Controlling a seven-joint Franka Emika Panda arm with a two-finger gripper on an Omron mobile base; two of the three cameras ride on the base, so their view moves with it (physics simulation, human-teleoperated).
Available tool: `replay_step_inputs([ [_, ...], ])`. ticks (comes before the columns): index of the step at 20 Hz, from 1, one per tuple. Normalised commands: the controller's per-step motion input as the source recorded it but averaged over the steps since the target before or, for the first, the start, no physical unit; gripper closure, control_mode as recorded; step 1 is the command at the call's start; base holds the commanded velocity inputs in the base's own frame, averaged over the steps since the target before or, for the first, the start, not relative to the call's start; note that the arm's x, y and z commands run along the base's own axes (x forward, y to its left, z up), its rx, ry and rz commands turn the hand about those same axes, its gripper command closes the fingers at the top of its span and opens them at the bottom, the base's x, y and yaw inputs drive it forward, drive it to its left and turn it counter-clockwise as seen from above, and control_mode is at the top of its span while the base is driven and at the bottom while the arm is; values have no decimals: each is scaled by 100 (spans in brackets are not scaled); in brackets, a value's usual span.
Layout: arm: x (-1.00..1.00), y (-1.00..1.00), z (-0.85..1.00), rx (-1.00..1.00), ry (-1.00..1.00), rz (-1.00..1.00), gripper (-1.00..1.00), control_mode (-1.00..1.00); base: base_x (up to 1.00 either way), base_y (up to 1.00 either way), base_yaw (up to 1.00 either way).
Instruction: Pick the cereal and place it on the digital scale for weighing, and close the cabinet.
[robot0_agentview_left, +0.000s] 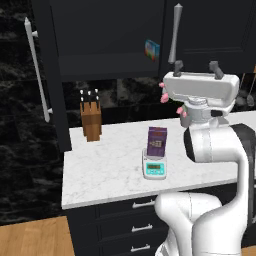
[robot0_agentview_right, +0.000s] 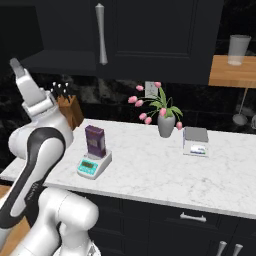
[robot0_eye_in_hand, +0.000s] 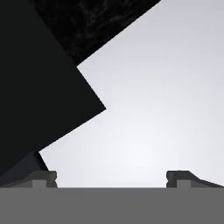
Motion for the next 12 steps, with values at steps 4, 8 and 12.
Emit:
replay_step_inputs([
  [4,-90,69,8,0,25,0,-100,-100,0,0,0],
  [8,-88,60,16,0,35,0,-100,-100,0,0,0],
  [12,-89,47,15,0,34,0,-100,-100,0,0,0],
])
